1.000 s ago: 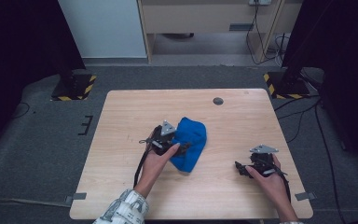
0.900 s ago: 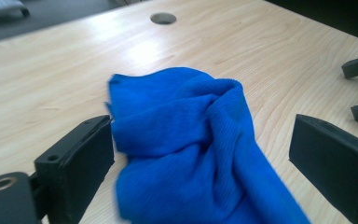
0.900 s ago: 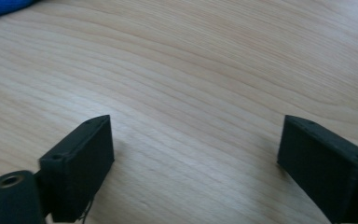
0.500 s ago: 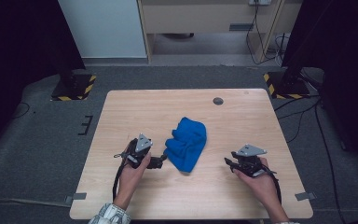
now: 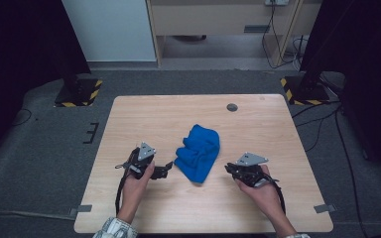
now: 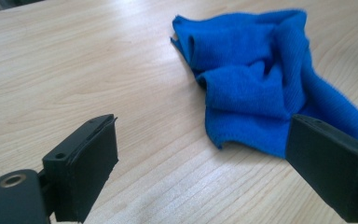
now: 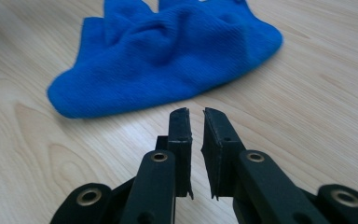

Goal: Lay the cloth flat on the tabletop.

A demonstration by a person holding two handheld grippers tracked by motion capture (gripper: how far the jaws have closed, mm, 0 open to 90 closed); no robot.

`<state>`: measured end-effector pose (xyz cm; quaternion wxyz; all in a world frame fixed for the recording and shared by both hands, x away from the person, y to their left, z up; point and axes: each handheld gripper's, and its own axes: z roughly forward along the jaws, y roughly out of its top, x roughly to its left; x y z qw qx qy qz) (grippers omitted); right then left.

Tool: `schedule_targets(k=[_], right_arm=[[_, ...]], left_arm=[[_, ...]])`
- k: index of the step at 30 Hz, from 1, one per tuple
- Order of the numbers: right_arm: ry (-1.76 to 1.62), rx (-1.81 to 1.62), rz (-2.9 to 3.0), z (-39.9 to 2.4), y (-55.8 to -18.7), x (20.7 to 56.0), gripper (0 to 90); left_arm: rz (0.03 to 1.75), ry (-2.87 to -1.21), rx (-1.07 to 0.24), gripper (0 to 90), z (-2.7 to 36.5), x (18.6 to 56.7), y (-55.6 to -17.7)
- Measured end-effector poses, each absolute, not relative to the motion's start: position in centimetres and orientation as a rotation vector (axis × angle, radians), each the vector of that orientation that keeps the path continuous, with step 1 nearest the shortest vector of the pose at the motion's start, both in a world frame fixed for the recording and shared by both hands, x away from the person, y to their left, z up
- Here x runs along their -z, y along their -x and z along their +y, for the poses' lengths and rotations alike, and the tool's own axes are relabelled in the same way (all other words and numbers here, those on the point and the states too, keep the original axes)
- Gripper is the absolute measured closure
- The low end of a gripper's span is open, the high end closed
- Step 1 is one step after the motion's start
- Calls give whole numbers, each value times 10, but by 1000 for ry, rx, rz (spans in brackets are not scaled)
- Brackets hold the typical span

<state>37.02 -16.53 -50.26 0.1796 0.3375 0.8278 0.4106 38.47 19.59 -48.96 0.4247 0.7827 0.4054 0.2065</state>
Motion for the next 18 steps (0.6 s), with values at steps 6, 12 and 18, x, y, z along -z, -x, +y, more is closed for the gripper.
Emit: schedule_targets(k=[6, 12, 18], right_arm=[[-921, -1246, 2365, -145, -368, 498, 613], [-912, -1244, 2362, -124, -365, 497, 405], [-885, -1229, 2397, -101, -360, 503, 317]], left_arm=[[1047, -1967, -514, 82, 200, 496, -387], [1072, -1975, -503, 77, 203, 501, -391], [1077, -1971, -495, 77, 207, 501, -392]])
